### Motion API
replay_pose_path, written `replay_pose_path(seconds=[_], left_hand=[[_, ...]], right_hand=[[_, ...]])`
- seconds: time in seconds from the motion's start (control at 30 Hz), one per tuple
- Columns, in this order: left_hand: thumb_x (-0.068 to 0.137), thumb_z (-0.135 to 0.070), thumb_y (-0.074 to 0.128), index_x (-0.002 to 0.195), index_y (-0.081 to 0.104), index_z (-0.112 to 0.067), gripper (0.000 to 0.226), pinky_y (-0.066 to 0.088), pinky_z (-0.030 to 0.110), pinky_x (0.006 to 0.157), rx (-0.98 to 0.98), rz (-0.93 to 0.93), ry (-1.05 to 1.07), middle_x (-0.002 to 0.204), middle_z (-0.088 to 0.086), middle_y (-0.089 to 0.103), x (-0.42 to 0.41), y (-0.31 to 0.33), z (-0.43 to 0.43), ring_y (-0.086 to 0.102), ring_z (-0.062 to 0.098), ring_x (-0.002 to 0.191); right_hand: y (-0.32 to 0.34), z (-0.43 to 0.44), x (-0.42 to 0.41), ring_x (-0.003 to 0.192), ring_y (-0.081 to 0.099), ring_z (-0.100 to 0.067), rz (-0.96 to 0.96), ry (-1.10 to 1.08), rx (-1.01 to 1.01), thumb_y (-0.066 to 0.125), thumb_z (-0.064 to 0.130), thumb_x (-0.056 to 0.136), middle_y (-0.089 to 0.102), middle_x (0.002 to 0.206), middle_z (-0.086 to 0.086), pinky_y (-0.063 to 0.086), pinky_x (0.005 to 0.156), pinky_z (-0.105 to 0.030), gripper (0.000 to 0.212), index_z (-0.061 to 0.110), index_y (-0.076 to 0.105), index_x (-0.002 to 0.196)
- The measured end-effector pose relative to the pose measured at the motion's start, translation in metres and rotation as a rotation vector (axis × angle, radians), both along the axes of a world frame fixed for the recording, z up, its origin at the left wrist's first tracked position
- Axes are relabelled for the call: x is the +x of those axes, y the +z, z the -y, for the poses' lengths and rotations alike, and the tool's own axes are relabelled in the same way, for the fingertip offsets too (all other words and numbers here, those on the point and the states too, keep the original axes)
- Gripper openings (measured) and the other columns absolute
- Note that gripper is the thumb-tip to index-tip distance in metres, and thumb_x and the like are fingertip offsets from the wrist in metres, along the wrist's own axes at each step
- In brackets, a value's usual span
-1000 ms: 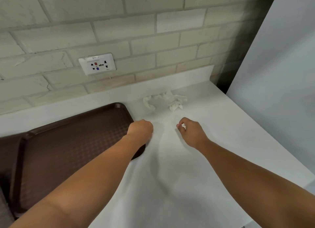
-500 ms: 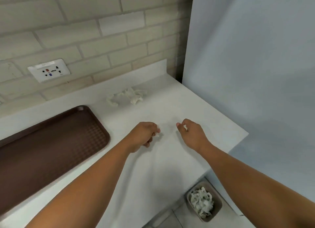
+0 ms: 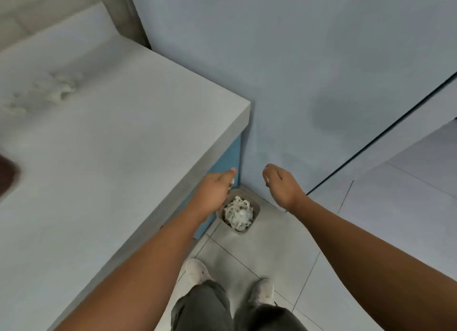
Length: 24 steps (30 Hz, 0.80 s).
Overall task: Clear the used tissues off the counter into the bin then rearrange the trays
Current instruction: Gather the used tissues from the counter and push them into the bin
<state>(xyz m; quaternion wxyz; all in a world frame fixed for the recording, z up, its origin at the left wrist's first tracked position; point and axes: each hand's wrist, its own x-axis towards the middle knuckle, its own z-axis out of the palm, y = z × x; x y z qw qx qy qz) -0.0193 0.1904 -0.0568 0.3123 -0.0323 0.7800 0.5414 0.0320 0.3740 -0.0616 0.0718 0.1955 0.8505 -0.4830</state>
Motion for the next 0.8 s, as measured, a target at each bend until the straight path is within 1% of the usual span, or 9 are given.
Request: replay_pose_path(seconds=[0.07,0.2,0.3,0.4,0.5,0.57,0.63,0.7,0.8], left_hand=[[0.095,-0.044,0.055,0.058,0.036,-0.02,0.048,0.025,0.025,0.048,-0.092,-0.109,-0.076,0.053,-0.004,0.033,0.009,-0.039,-0.019,0.03,0.012,0.045],[0.099,-0.034,0.055,0.05,0.038,-0.023,0.053,0.029,0.024,0.049,-0.223,-0.174,-0.193,0.049,-0.008,0.036,0.021,-0.126,-0.045,0.036,0.006,0.045],[0.098,-0.031,0.055,0.054,0.046,-0.022,0.046,0.032,0.023,0.051,-0.283,-0.157,-0.252,0.056,-0.007,0.043,0.02,-0.19,-0.054,0.041,0.013,0.052],[0.094,-0.031,0.055,0.075,0.067,-0.029,0.023,0.047,0.027,0.058,-0.314,-0.052,-0.312,0.071,-0.009,0.064,0.011,-0.255,-0.054,0.053,0.015,0.059],[0.096,-0.022,0.056,0.081,0.07,-0.03,0.022,0.053,0.034,0.061,-0.279,0.118,-0.263,0.082,-0.006,0.072,0.002,-0.319,-0.05,0.057,0.018,0.058],[0.097,-0.018,0.057,0.085,0.07,-0.022,0.018,0.05,0.031,0.058,-0.288,0.188,-0.211,0.084,0.004,0.073,-0.004,-0.358,-0.048,0.056,0.019,0.055],[0.096,-0.031,0.06,0.087,0.07,-0.016,0.02,0.047,0.031,0.057,-0.33,0.214,-0.169,0.077,0.011,0.07,-0.011,-0.393,-0.05,0.054,0.022,0.055],[0.096,-0.047,0.055,0.08,0.066,-0.014,0.038,0.046,0.031,0.056,-0.388,0.24,-0.133,0.066,0.007,0.06,-0.018,-0.422,-0.055,0.05,0.023,0.053],[0.099,-0.049,0.047,0.075,0.057,-0.015,0.043,0.052,0.034,0.061,-0.444,0.261,-0.112,0.065,0.003,0.054,-0.025,-0.462,-0.069,0.053,0.024,0.062]], right_hand=[[-0.036,-0.017,0.008,0.071,0.047,-0.022,0.085,-0.003,0.047,0.033,0.017,0.099,0.052,0.075,-0.007,0.036,0.066,-0.035,0.026,0.01,0.047,0.078],[-0.122,-0.036,0.019,0.074,0.052,-0.022,0.238,-0.004,0.067,0.035,0.02,0.102,0.057,0.087,-0.008,0.037,0.058,-0.029,0.022,0.008,0.053,0.104],[-0.181,-0.038,0.025,0.08,0.056,-0.024,0.271,0.043,0.089,0.037,0.014,0.1,0.061,0.094,-0.009,0.04,0.069,-0.028,0.024,0.008,0.057,0.112],[-0.232,-0.037,0.025,0.084,0.059,-0.023,0.285,0.044,0.049,0.038,0.004,0.094,0.067,0.099,-0.007,0.041,0.07,-0.025,0.029,0.01,0.064,0.107],[-0.284,-0.038,0.021,0.074,0.054,-0.02,0.335,0.007,0.013,0.037,0.005,0.094,0.062,0.086,-0.001,0.038,0.063,-0.023,0.032,0.015,0.066,0.1],[-0.317,-0.038,0.019,0.066,0.049,-0.019,0.355,-0.014,0.011,0.038,0.008,0.096,0.054,0.073,0.005,0.036,0.057,-0.023,0.029,0.016,0.066,0.1],[-0.348,-0.04,0.018,0.069,0.051,-0.021,0.376,-0.024,0.013,0.042,0.015,0.097,0.054,0.072,0.003,0.039,0.059,-0.024,0.024,0.014,0.066,0.098],[-0.376,-0.045,0.019,0.076,0.053,-0.024,0.406,-0.05,-0.027,0.044,0.023,0.097,0.059,0.078,-0.003,0.042,0.067,-0.03,0.024,0.013,0.065,0.089],[-0.412,-0.053,0.021,0.069,0.049,-0.021,0.432,-0.116,-0.135,0.042,0.016,0.093,0.054,0.071,0.001,0.037,0.063,-0.029,0.026,0.018,0.062,0.076]])
